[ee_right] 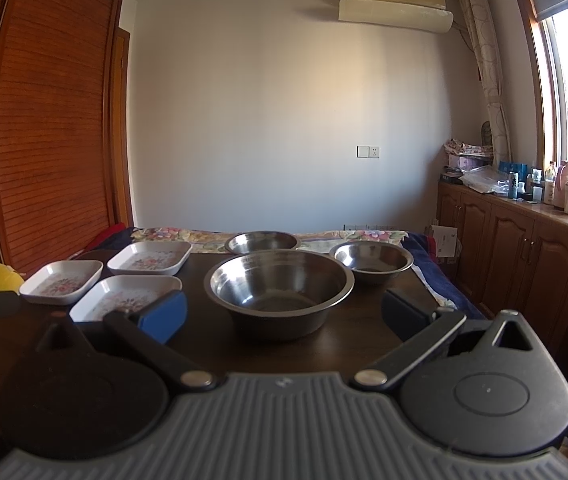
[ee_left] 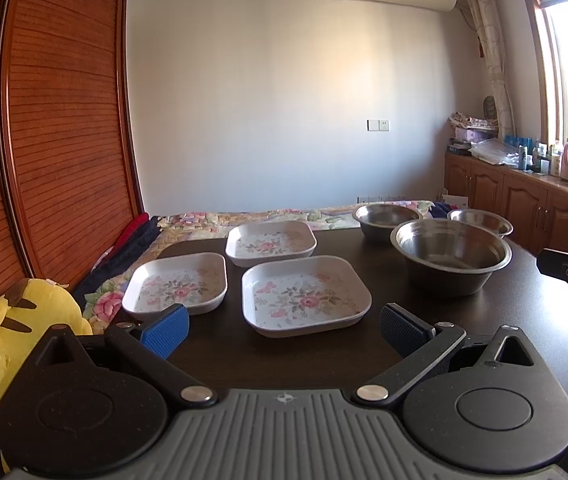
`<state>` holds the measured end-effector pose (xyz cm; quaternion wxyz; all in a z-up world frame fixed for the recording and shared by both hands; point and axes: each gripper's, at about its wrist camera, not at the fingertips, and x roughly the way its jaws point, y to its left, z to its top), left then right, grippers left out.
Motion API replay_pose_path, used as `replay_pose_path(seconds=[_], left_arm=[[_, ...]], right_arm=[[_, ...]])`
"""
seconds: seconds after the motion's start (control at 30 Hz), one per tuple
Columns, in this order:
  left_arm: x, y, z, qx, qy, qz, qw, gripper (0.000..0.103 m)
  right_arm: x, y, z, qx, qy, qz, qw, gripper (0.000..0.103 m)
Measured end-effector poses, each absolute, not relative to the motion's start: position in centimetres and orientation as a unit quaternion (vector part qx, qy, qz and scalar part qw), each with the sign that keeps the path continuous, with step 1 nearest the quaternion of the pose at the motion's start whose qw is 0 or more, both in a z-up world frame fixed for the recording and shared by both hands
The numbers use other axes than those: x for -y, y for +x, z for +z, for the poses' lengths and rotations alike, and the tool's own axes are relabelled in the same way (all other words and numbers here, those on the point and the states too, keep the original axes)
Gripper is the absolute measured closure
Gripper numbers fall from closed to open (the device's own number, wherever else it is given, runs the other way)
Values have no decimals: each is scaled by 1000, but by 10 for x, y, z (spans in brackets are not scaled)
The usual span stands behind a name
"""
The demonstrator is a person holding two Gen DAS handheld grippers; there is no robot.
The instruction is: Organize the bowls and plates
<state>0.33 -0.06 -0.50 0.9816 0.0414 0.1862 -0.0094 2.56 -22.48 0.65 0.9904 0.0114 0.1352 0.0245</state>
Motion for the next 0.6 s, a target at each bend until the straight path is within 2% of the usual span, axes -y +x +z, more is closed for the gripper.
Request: replay_pose_path(seconds=[0.43, 0.6], left_arm=[[-19, 44, -27, -224, 29, -23, 974, 2], [-27, 65, -26, -233, 30, -27, 972, 4]], right_arm=[[191, 64, -1, -153, -1, 97, 983, 1], [171, 79, -1, -162, -13, 131, 978, 12]])
